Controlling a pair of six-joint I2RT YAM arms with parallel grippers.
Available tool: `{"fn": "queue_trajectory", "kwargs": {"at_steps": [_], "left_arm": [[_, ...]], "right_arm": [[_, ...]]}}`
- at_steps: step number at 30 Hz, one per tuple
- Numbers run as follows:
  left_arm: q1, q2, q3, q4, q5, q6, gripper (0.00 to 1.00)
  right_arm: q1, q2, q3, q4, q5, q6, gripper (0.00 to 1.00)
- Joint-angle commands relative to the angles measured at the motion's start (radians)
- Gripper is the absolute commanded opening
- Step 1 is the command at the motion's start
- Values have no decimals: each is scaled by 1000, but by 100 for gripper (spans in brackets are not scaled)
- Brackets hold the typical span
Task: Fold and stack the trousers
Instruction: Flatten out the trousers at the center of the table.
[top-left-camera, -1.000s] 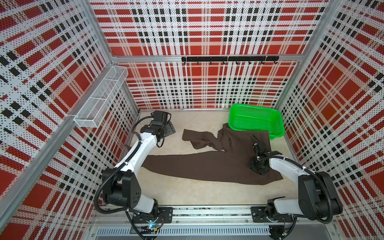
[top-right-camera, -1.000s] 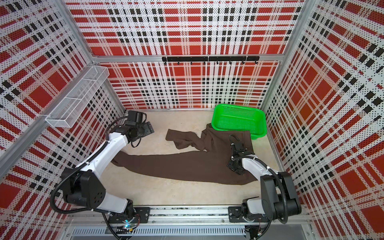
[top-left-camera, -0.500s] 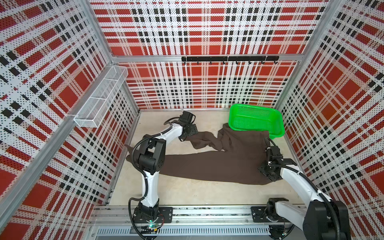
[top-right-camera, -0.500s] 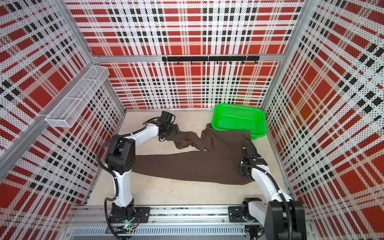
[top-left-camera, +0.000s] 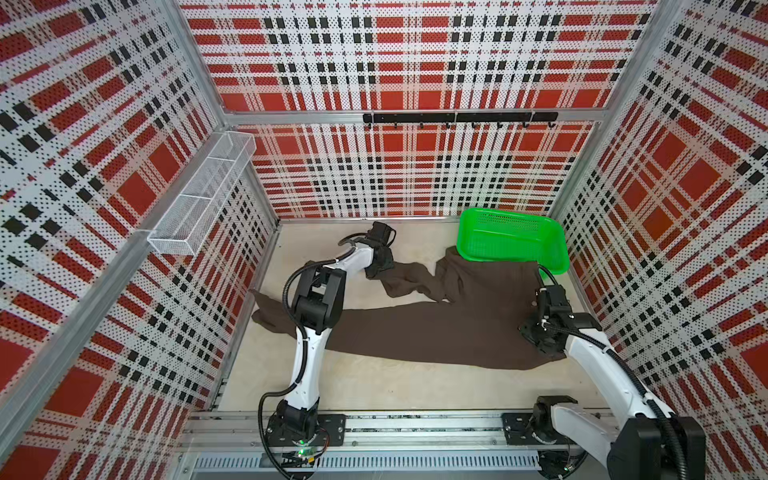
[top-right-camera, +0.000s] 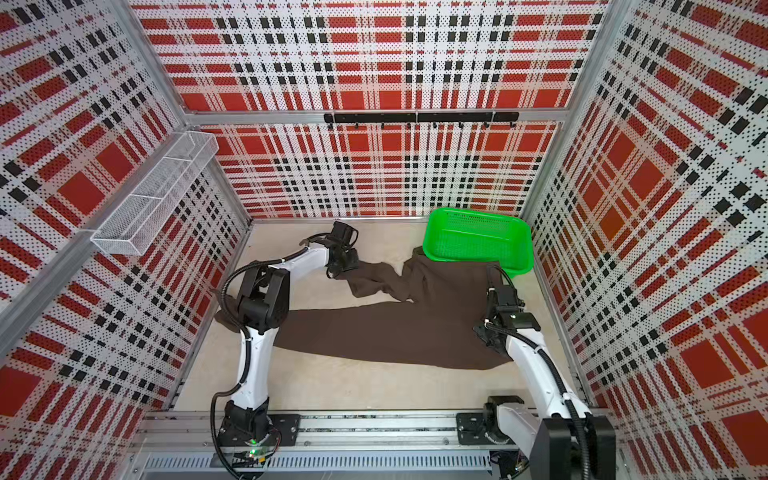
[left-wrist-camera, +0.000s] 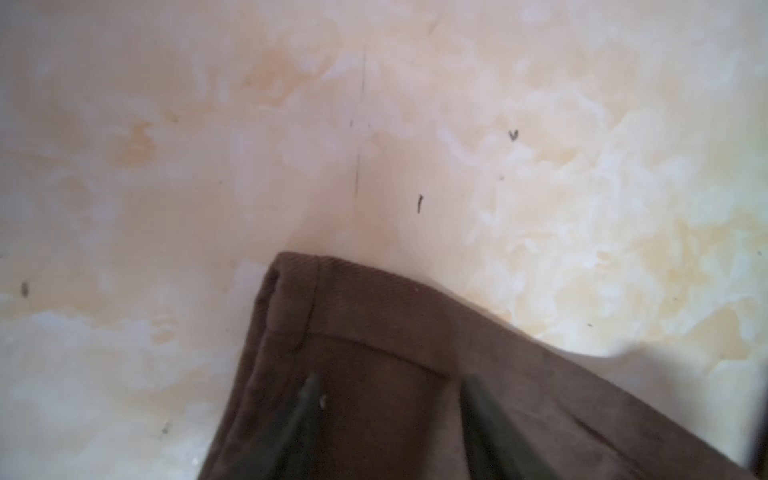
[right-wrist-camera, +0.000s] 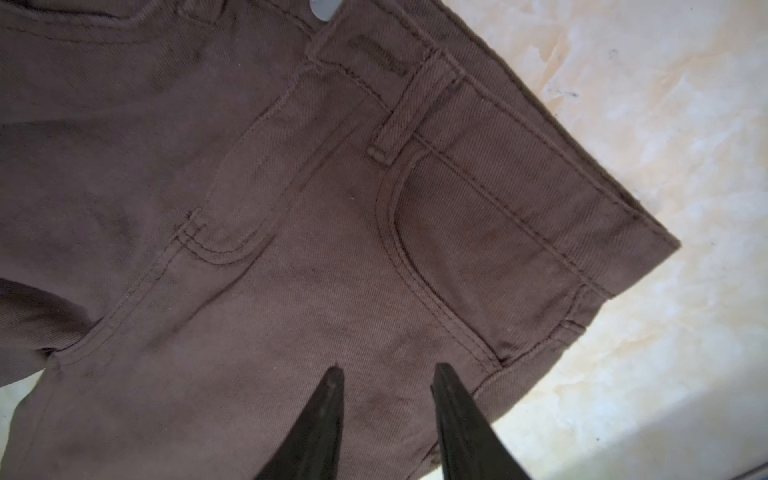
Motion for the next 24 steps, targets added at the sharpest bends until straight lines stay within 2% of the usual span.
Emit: {"fn": "queue_trajectory", "kwargs": {"at_steps": [1, 3, 4, 9, 18, 24], "left_arm": [[28, -21, -58, -60, -20, -3, 19], [41, -74, -76, -55, -46, 1, 4], [47, -107, -87, -53, -61, 1, 0], [95, -317, -185, -33, -132, -11, 0], [262, -751, -570, 58, -208, -81, 0], [422, -844, -720, 98, -158, -103, 0]], "right_arm": [[-2, -17, 24, -18, 6, 11, 40], [-2, -6, 32, -10, 9, 10, 40], [-3, 2, 37, -5, 13, 8, 40], [-2, 43, 63, 33, 8, 10, 40], [-2, 106, 193, 125, 5, -43, 48], [-2, 204, 316, 160, 14, -72, 52]]}}
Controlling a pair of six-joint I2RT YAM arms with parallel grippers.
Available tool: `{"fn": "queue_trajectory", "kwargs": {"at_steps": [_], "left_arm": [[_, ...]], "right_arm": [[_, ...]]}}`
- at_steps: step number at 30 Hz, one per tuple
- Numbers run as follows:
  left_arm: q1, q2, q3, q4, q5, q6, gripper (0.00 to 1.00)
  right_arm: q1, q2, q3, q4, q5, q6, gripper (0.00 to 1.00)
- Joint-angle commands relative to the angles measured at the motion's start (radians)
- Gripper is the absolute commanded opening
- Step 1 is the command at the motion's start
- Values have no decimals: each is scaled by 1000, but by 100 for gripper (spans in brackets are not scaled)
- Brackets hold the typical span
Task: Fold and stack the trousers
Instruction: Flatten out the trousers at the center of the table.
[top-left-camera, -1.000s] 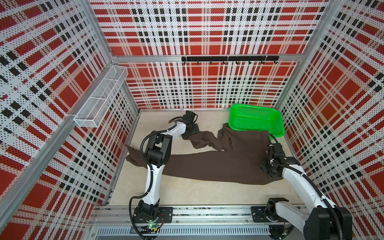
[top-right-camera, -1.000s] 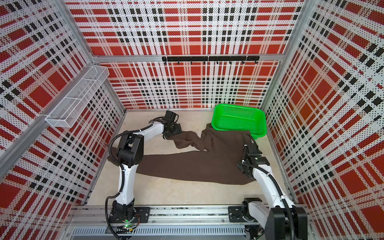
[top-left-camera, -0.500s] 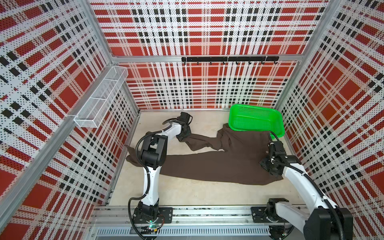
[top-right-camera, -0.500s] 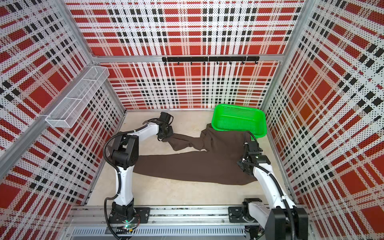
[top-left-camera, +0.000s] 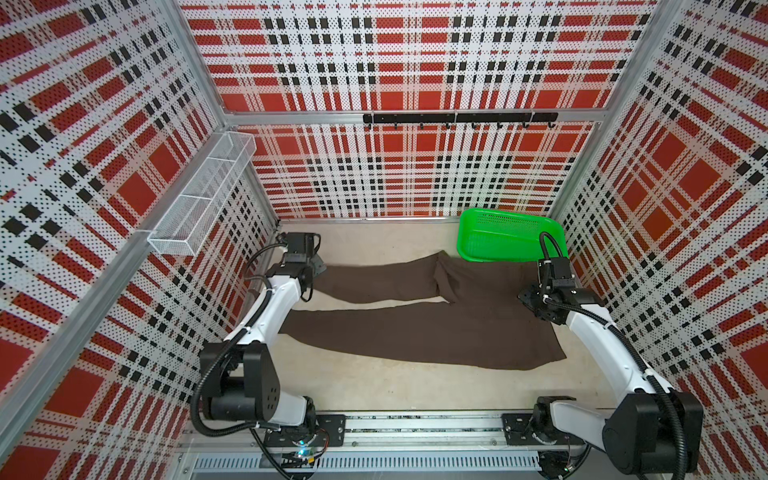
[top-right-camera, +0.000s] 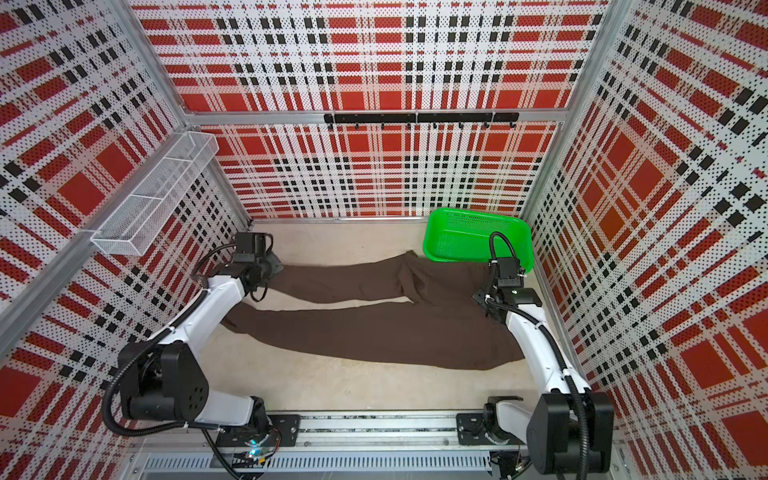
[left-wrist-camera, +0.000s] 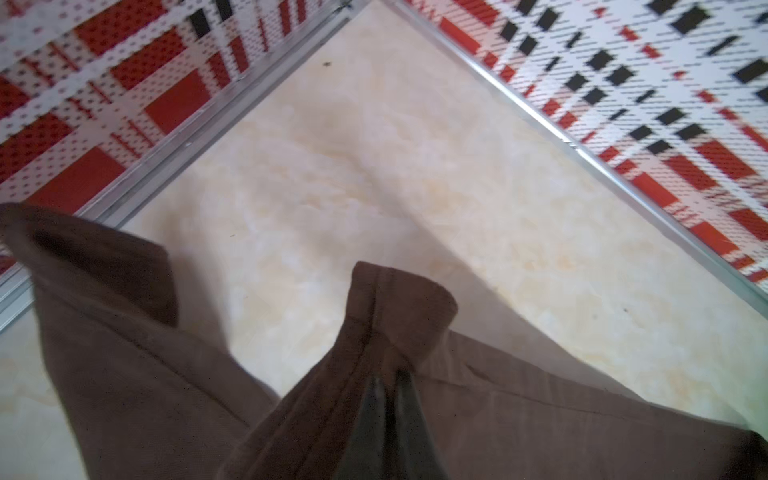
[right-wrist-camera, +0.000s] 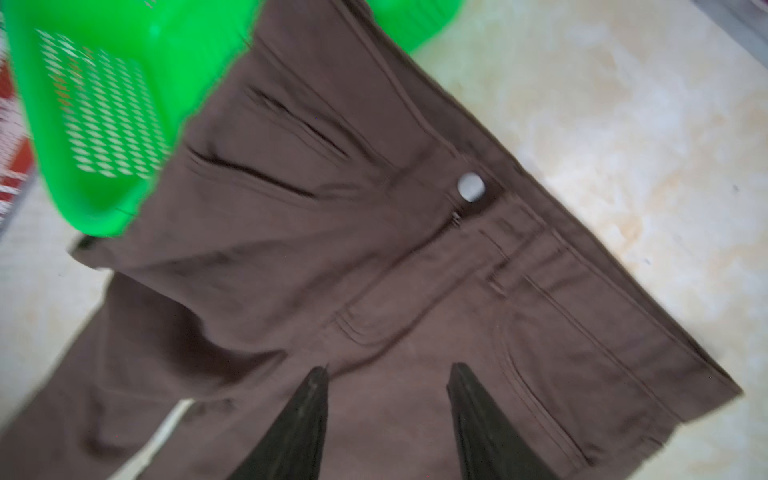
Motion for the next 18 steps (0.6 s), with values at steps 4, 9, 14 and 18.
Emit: {"fn": "queue_trajectory", "kwargs": {"at_steps": [4, 9, 14, 18], "left_arm": [[115, -34, -99, 34, 16, -33, 0], [181, -50, -137, 56, 29, -41, 0], [259, -88, -170, 134, 65, -61, 0], [273, -37, -112, 185, 134, -53, 0]], "right_arm": [[-4, 106, 120, 38, 27, -9, 54], [-14, 190, 206, 36, 26, 39, 59], [-30, 258, 268, 52, -6, 112, 61], [-42, 300, 298, 64, -21, 197, 60]]}}
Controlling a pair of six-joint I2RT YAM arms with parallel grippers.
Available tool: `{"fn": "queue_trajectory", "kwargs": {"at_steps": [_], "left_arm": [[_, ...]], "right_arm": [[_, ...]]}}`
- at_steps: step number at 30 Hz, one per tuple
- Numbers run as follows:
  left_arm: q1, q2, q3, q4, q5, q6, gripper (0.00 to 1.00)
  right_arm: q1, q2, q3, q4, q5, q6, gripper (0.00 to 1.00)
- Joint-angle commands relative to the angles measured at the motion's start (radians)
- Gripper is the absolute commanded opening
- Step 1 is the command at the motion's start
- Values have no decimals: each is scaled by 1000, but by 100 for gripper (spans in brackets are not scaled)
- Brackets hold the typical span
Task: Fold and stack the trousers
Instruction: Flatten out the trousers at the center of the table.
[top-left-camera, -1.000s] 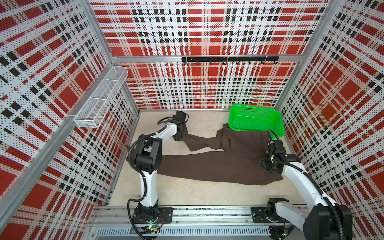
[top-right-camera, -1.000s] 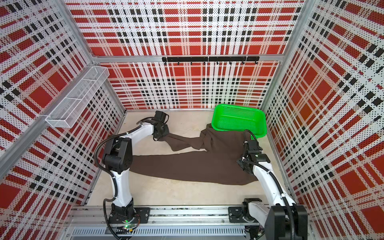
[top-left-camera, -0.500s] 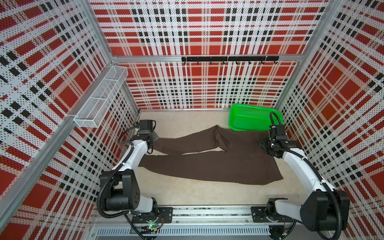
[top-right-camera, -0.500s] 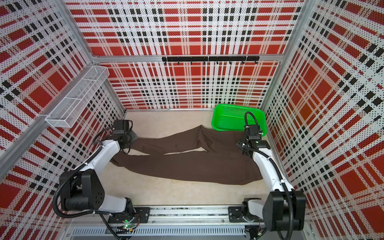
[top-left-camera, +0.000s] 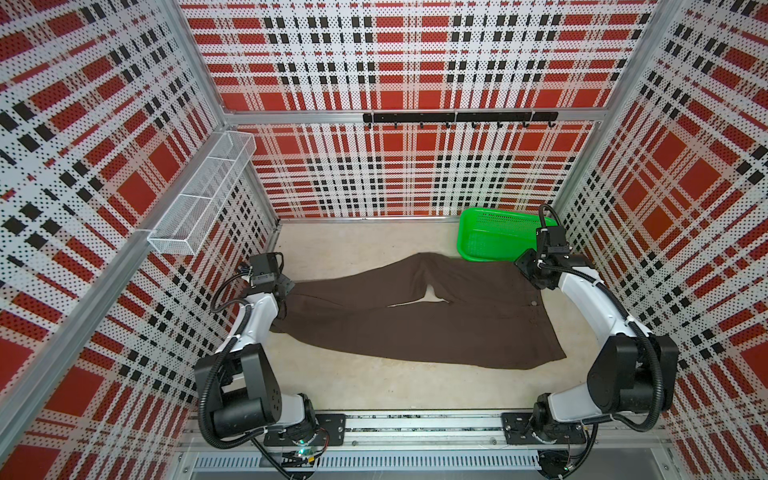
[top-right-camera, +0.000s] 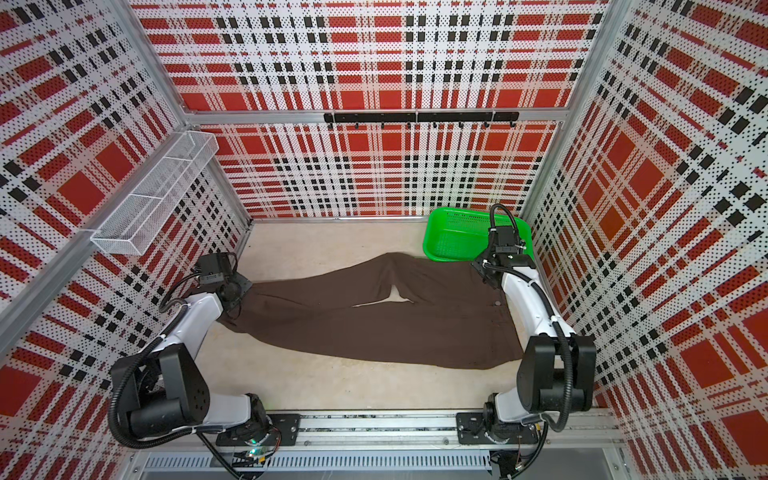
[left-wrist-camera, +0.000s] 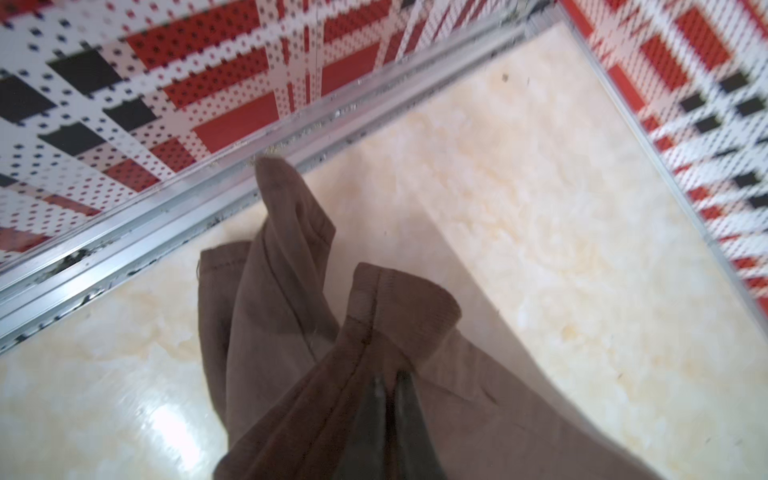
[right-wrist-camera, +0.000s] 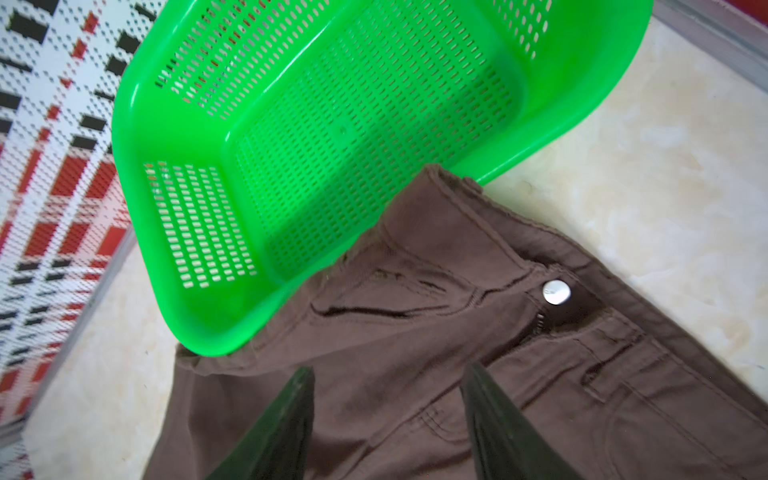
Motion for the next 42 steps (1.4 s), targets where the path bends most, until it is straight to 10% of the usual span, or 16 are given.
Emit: {"fn": "queue_trajectory", "kwargs": {"at_steps": [1, 24, 31, 42], "left_arm": [[6, 42, 72, 91, 79, 1, 0], [-11, 439, 429, 337, 188, 8, 3], [-9, 451, 451, 277, 188, 4, 56], [-30, 263, 277, 266, 216, 5, 70]], "right_arm": [[-10, 34, 40, 9, 3, 114, 60], [-29, 257, 264, -191, 145, 347, 61], [-55, 284, 268, -187, 145, 373, 58], [-61, 307, 263, -139, 60, 383, 29]]}}
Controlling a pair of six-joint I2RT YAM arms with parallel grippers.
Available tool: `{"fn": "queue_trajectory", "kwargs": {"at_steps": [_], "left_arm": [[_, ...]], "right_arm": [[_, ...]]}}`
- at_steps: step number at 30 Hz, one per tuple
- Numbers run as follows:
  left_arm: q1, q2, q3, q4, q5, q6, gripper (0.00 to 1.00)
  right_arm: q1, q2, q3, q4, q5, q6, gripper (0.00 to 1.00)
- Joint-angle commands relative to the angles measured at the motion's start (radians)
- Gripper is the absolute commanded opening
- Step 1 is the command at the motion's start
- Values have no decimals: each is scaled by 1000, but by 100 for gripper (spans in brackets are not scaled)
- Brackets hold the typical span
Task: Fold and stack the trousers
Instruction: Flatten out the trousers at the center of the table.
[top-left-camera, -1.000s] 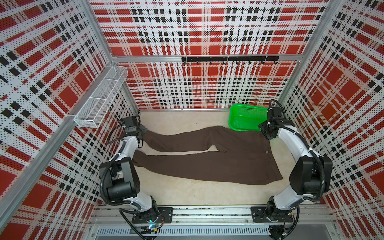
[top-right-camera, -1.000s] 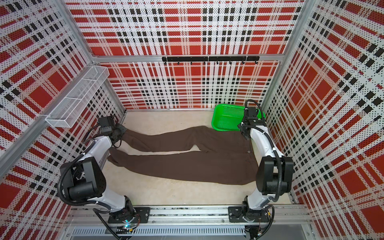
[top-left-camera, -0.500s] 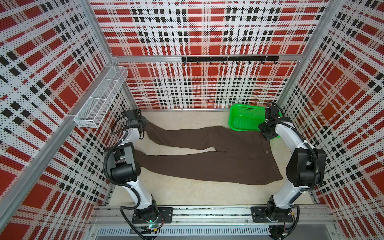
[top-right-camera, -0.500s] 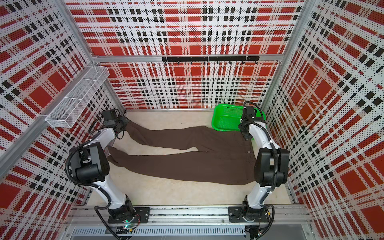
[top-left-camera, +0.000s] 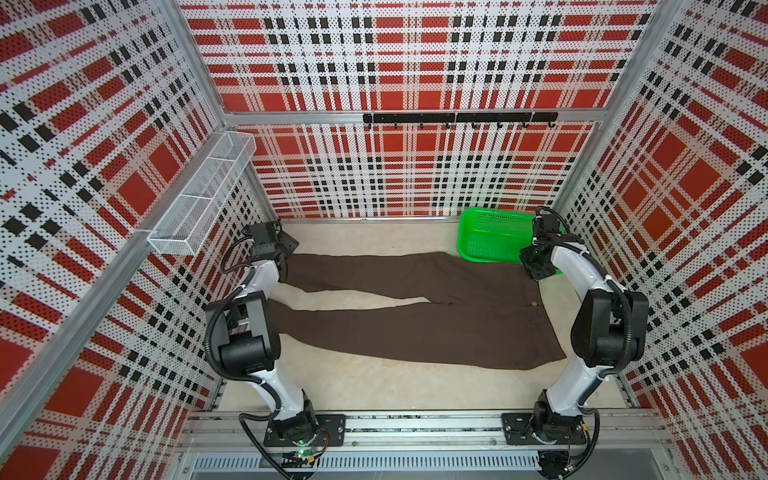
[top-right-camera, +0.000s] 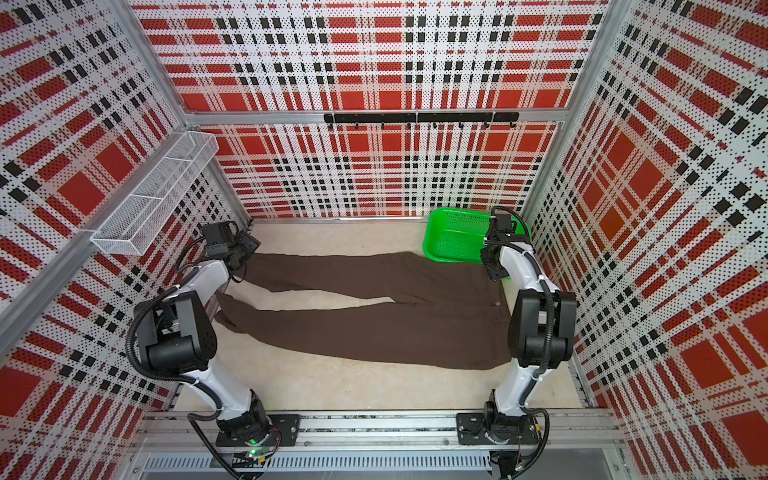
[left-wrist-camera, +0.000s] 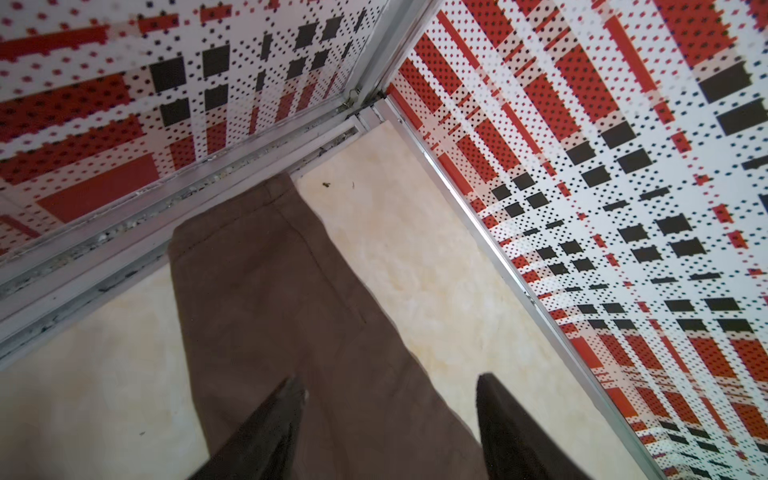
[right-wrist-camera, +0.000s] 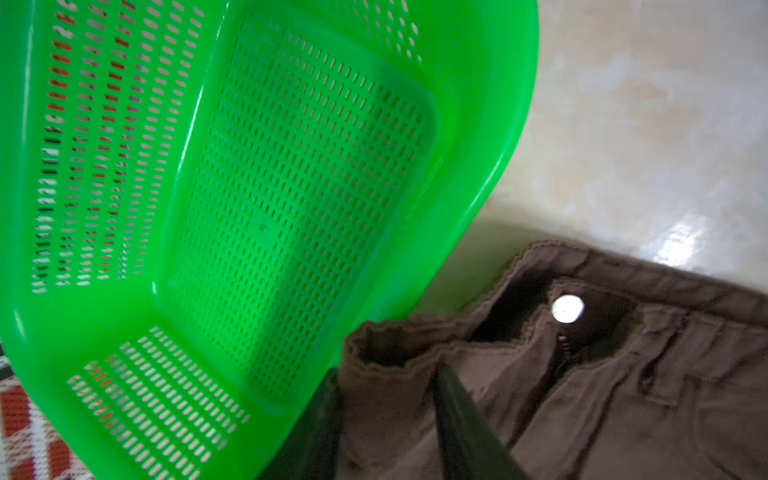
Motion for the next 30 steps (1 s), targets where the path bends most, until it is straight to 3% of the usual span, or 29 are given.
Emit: {"fn": "queue_trajectory", "kwargs": {"at_steps": [1, 6, 11, 19, 30], "left_arm": [[-12, -98, -50, -16, 30, 10, 70], [-8, -180, -111, -56, 24, 41, 70], [8, -201, -128, -70, 28, 56, 72], [-40, -102, -82, -105, 21, 57, 72], [-147, 69, 38, -165, -55, 59, 72]], "right_arm": [[-7, -4, 0, 19, -17, 13, 23], [-13, -122, -77, 61, 10, 7, 1], [-20, -249, -142, 57, 36, -30, 0], [-54, -429, -283, 25, 41, -108, 0], [-238, -705, -495, -56, 57, -270, 0]]}}
